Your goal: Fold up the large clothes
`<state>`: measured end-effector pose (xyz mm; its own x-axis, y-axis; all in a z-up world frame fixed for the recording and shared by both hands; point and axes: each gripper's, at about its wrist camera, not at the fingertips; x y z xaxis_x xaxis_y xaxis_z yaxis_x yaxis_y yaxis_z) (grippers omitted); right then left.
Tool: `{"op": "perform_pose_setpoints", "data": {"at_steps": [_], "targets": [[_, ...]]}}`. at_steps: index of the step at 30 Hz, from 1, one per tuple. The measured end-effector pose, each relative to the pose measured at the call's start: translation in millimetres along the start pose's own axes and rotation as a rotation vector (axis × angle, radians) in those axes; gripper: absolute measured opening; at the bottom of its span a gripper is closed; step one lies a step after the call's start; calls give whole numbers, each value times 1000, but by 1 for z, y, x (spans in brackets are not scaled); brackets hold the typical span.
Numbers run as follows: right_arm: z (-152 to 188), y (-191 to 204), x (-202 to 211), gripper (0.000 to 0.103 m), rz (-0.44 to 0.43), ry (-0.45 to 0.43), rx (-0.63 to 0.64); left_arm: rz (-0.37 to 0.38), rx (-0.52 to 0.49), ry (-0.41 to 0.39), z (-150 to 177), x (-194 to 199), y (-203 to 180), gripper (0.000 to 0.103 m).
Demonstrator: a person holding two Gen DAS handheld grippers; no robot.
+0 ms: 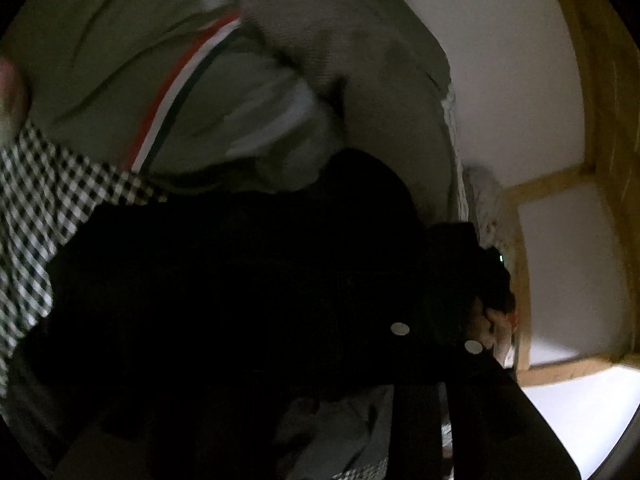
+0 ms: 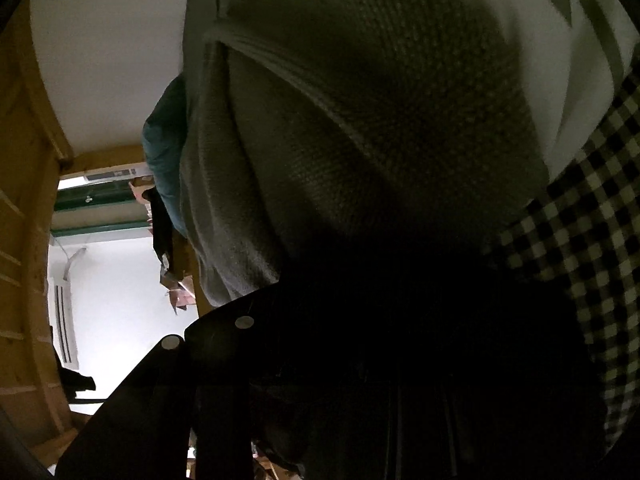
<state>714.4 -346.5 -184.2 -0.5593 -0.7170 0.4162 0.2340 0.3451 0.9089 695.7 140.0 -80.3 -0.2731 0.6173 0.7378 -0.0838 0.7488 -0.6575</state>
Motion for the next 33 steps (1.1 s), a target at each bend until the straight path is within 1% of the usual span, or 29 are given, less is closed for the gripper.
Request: {"op": "perform_pose_setpoints", "data": {"at_steps": [2,3,5,6,7,8,9,10,11,12,13,14,15,18,19,21,23,24,25,26,27,28,29,30,31,32,33], "targets": [[0,-1,0,26,-16,14,-3,-43,-44,20,-1,1,-9,32],[-2,-3,2,26,-22,20,-3,-63,-63,47,-2,0,-13,32],[-2,-4,4,26,-33,32,-3,-70,-67,79,-6,1,-15,32],[-1,-5,6,27,-40,38,-4,-60,-52,98,-9,0,-13,32],[-1,-5,7,27,-41,42,-1,-40,-24,116,-14,-2,-9,32],[-1,-5,9,27,-34,51,7,12,63,153,-23,-7,5,34],[0,-5,10,27,-29,62,10,63,165,184,-33,-13,23,41],[1,-4,11,29,-34,83,19,80,215,201,-33,-15,33,43],[2,0,12,48,-67,101,43,102,262,217,-36,-19,46,44],[5,4,16,83,-118,107,72,130,301,225,-36,-21,54,45],[9,15,21,92,-182,106,127,158,345,230,-36,-24,65,46],[12,25,26,96,-204,100,172,148,357,225,-35,-25,70,46],[17,40,37,100,-212,86,250,135,352,217,-35,-25,71,46],[27,68,59,100,-211,39,381,103,316,201,-34,-23,61,47],[33,78,65,100,-188,43,437,95,285,194,-35,-21,53,47],[56,102,65,100,-109,83,590,75,197,200,-35,-20,36,47],[82,119,58,100,-40,124,718,63,197,218,-37,-23,30,47],[107,133,48,100,10,141,831,62,203,226,-38,-23,30,47],[135,146,39,100,33,154,949,67,215,232,-39,-24,30,47],[157,154,31,100,29,163,1029,76,230,236,-38,-25,32,47],[193,166,19,100,-6,177,1145,97,261,242,-36,-23,39,47],[219,171,7,100,-44,205,1214,117,289,245,-35,-22,44,48],[248,176,-16,100,-73,256,1249,136,312,245,-33,-22,49,48],[257,178,-34,99,-58,277,1230,150,323,247,-31,-20,53,48],[264,175,-61,99,-16,300,1159,163,334,249,-26,-20,58,48],[264,170,-75,91,13,304,1099,174,344,249,-24,-19,61,49],[257,158,-98,77,50,285,971,180,346,246,-21,-17,63,49]]}}
Point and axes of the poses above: each gripper's, at about its wrist camera, not at the fingertips, and x roughly against the way its jaws point, y to its left, z to its underside, and after that the axes turned 9 degrees about x, right-handed
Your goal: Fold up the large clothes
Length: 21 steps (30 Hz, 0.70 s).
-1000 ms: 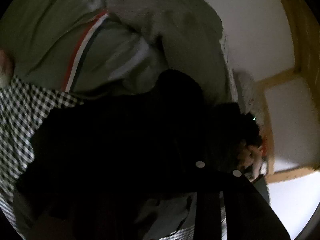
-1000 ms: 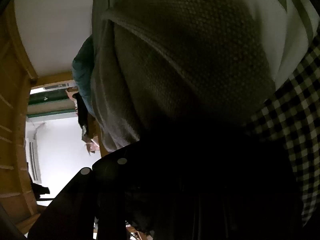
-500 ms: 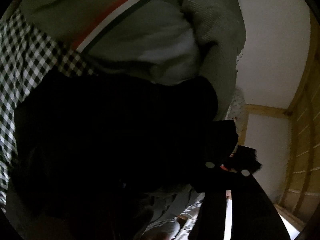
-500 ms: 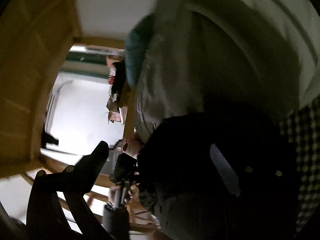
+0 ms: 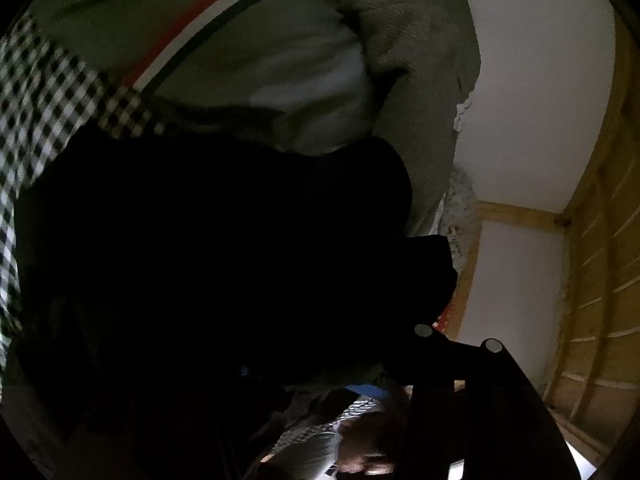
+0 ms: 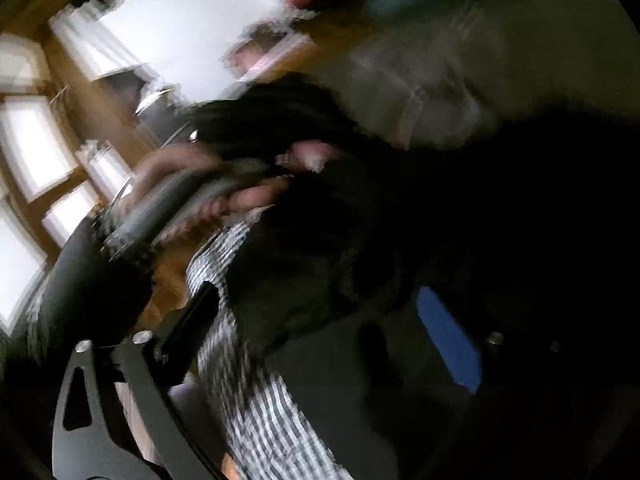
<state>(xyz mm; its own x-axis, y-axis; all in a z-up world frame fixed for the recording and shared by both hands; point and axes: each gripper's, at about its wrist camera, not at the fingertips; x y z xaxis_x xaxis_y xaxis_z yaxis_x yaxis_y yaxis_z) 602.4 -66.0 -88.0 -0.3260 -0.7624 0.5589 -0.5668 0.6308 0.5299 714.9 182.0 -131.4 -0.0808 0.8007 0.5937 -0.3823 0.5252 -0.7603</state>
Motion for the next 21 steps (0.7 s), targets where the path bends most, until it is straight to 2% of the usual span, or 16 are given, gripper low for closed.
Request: {"op": "perform_pose_setpoints", "data": {"at_steps": [1,3,4,5,6,9,11,12,14,15,16,17,19,21], "targets": [[6,-11,-7,72,9,0,-69,1,-2,-3,2,1,2,49],[9,-35,-28,56,68,4,-186,-20,-30,-23,8,4,2,50],[9,-40,-32,48,42,-11,-197,-44,-52,-46,11,4,0,51],[9,-41,-32,27,8,-38,-190,-74,-86,-68,14,5,-3,51],[9,-41,-30,15,-24,-53,-179,-92,-121,-71,17,4,-7,51],[13,-32,-17,12,-61,-135,-113,-95,-174,-79,24,6,-19,51],[20,-34,-2,10,-116,-201,-114,-58,-187,-68,27,6,-32,51],[25,-27,9,9,-119,-250,-60,-33,-174,-52,21,7,-38,51],[31,-13,24,9,-92,-284,39,51,-93,20,16,7,-33,52],[39,-9,27,8,-76,-290,65,97,-71,41,14,7,-30,58],[41,-7,29,8,-71,-290,73,235,-44,81,11,8,-26,96],[45,-7,29,7,-75,-286,71,313,-30,98,11,8,-26,98],[48,-10,30,7,-74,-274,60,303,13,74,12,14,-26,98],[45,-12,27,7,-71,-273,53,207,-36,2,15,17,-29,98]]}}
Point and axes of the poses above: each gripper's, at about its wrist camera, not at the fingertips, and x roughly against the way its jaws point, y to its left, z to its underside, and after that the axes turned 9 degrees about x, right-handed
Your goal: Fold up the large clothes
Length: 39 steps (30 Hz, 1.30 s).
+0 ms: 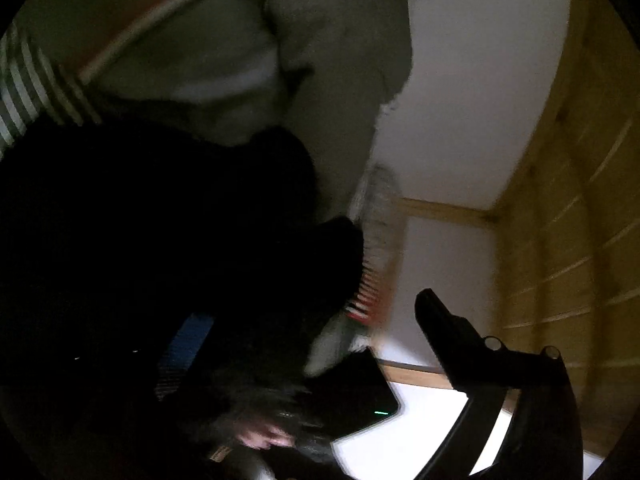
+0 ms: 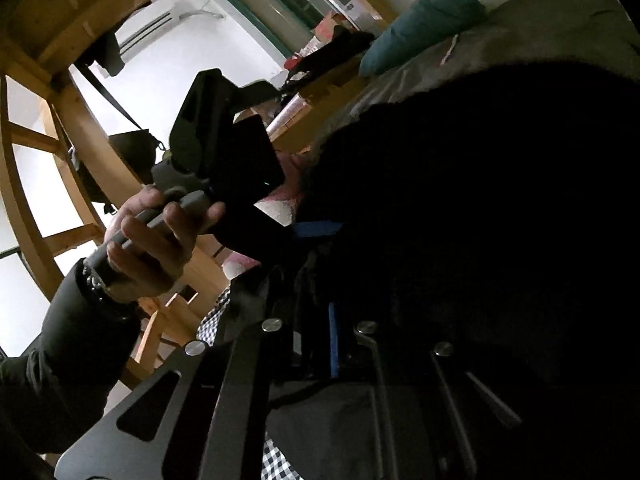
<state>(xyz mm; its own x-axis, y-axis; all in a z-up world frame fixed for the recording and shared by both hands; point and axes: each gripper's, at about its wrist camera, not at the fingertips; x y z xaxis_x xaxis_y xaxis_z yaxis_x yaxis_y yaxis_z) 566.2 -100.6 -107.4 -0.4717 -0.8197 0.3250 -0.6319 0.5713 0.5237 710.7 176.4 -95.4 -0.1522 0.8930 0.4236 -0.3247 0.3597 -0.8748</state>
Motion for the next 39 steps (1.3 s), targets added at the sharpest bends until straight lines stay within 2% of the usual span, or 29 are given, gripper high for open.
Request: {"op": "perform_pose_setpoints", "data": {"at_steps": [2,5,7,10,12,14,16,21,23,25,26,27,29,30,31,32,33,34,36,37,38,39], "targets": [[-8,-2,-4,7,-11,-13,-19,-61,-27,-38,5,1,-2,98],[-21,-3,-13,7,-11,-16,-34,-63,-141,-94,22,11,-15,98],[-31,-7,-20,7,-12,-12,-53,-71,-229,-173,40,22,-25,98],[-47,-16,-31,7,-23,-9,-108,-112,-340,-338,65,55,-38,98],[-60,-20,-42,7,-26,-1,-135,-87,-410,-427,87,77,-40,98],[-71,-23,-54,7,-36,9,-163,-62,-457,-476,95,93,-43,98],[-82,-26,-68,7,-31,28,-174,-81,-486,-479,103,83,-44,98],[-106,-33,-84,7,-75,5,-241,-170,-516,-465,116,74,-3,98],[-112,-31,-76,7,-109,-28,-231,-167,-518,-563,119,91,5,98],[-110,-26,-64,7,-115,-27,-193,-125,-513,-685,118,115,8,98],[-104,-23,-56,7,-115,-18,-167,-149,-507,-733,112,122,7,98],[-100,-22,-52,7,-112,-10,-152,-222,-496,-710,97,120,6,98],[-87,-20,-46,7,-104,7,-140,-269,-502,-512,67,99,5,98],[-79,-19,-43,7,-109,13,-137,-284,-501,-455,58,88,6,98],[-72,-18,-39,7,-107,15,-133,-360,-530,-380,51,66,6,98],[-65,-16,-35,7,-108,12,-132,-440,-567,-340,49,50,6,98],[-57,-14,-29,7,-113,10,-126,-544,-614,-315,49,32,6,98],[-50,-11,-26,9,-97,21,-106,-604,-645,-306,50,21,7,98],[-32,-3,-22,10,-22,73,-38,-672,-664,-282,50,8,9,98],[-25,-3,-21,11,5,90,-23,-691,-679,-283,50,2,9,94],[-19,-3,-20,16,20,99,-21,-684,-679,-288,49,1,10,86],[-14,-4,-17,35,30,107,-20,-675,-657,-304,46,3,11,70]]}}
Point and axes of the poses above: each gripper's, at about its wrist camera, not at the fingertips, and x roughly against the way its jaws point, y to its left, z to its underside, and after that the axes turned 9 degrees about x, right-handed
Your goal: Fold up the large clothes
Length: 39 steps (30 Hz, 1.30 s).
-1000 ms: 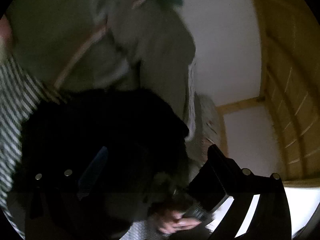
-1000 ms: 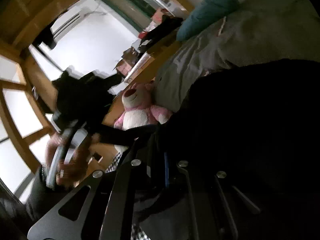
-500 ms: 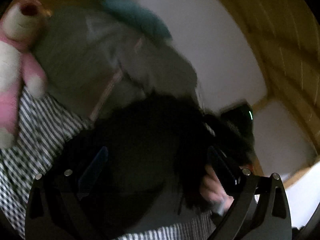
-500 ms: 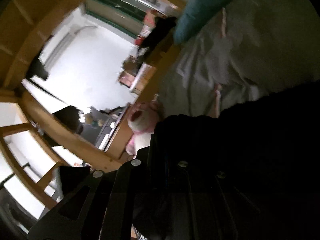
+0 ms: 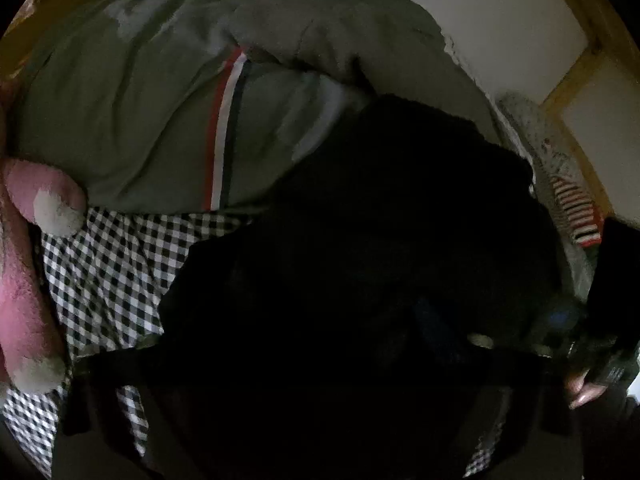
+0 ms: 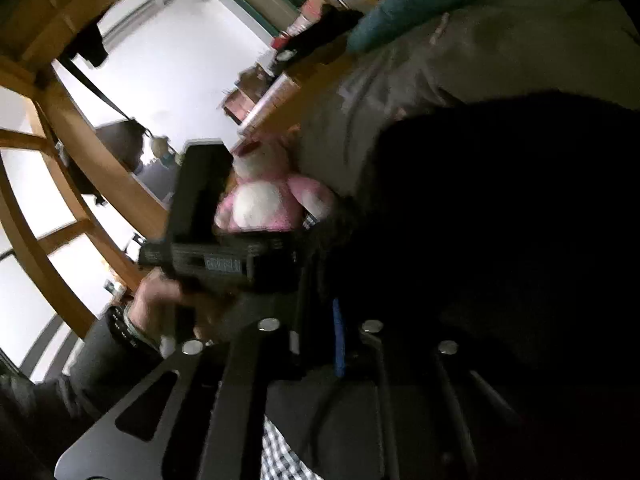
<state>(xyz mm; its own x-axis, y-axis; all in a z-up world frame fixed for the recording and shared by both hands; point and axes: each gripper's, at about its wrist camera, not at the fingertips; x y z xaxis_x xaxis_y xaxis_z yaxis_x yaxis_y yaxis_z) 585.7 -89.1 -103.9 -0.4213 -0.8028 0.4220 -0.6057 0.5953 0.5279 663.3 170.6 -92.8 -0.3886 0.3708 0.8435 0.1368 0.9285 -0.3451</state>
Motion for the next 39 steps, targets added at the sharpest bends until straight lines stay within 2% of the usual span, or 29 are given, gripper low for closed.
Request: {"op": "perform_pose_setpoints", "data": {"at_steps": [1,2,3,5,8,9,10,13,15,16,17,18,20,21,22,23,24,25,26,27,28,31,32,33,34,35,37,38,39], "targets": [[4,-1,3,53,11,2,4,-4,24,-14,-3,-2,5,52],[6,-1,7,84,23,-2,10,-4,50,-30,-4,2,10,45],[9,-1,18,89,20,-34,11,19,91,-52,-8,7,18,36],[8,-1,35,91,6,-62,7,63,146,-78,-12,10,33,28],[2,-3,60,92,62,-82,29,120,215,-121,-14,24,44,19],[-2,-8,72,92,106,-91,44,148,246,-147,-14,28,50,17],[-5,-14,82,92,159,-92,49,178,276,-168,-15,32,54,13],[-13,-50,111,92,441,-42,36,241,390,-258,-18,45,74,8],[-13,-86,116,92,668,81,15,209,407,-265,-22,43,80,8],[-12,-104,116,90,744,140,-8,201,402,-254,-24,38,80,8],[-7,-127,115,89,739,189,-60,205,391,-246,-24,35,78,8],[-5,-138,114,86,701,206,-91,249,365,-237,-24,32,74,8],[-4,-143,108,81,688,234,-86,371,288,-242,-21,36,58,14],[-4,-142,104,80,685,244,-68,435,219,-261,-17,44,45,43],[-4,-139,100,81,691,252,-44,454,171,-290,-13,52,35,83],[-3,-137,98,81,699,254,-29,454,118,-331,-8,60,23,94],[-3,-136,97,82,699,252,-28,404,37,-346,-6,64,5,97],[-1,-137,99,82,692,245,-35,335,-21,-317,-8,61,-8,97],[-2,-140,102,82,681,236,-47,248,-75,-275,-10,52,-20,97],[-1,-143,106,82,666,223,-66,104,-144,-216,-14,35,-35,97],[-1,-144,111,82,651,211,-82,34,-183,-185,-16,25,-43,97],[0,-147,118,82,622,180,-107,-75,-276,-70,-20,-5,-64,97],[0,-147,120,82,616,175,-107,-67,-285,-51,-20,-10,-67,97],[2,-145,119,82,613,173,-108,-52,-289,-46,-20,-14,-67,92],[3,-146,120,82,611,170,-110,-19,-276,-35,-22,-17,-68,74],[5,-145,121,82,610,166,-110,8,-242,-20,-25,-19,-65,64],[6,-146,124,82,605,152,-114,41,-147,-43,-35,-21,-51,24],[7,-147,127,82,600,144,-119,73,-107,-55,-39,-19,-43,20],[8,-147,130,81,592,130,-124,118,-52,-83,-44,-14,-33,12]]}}
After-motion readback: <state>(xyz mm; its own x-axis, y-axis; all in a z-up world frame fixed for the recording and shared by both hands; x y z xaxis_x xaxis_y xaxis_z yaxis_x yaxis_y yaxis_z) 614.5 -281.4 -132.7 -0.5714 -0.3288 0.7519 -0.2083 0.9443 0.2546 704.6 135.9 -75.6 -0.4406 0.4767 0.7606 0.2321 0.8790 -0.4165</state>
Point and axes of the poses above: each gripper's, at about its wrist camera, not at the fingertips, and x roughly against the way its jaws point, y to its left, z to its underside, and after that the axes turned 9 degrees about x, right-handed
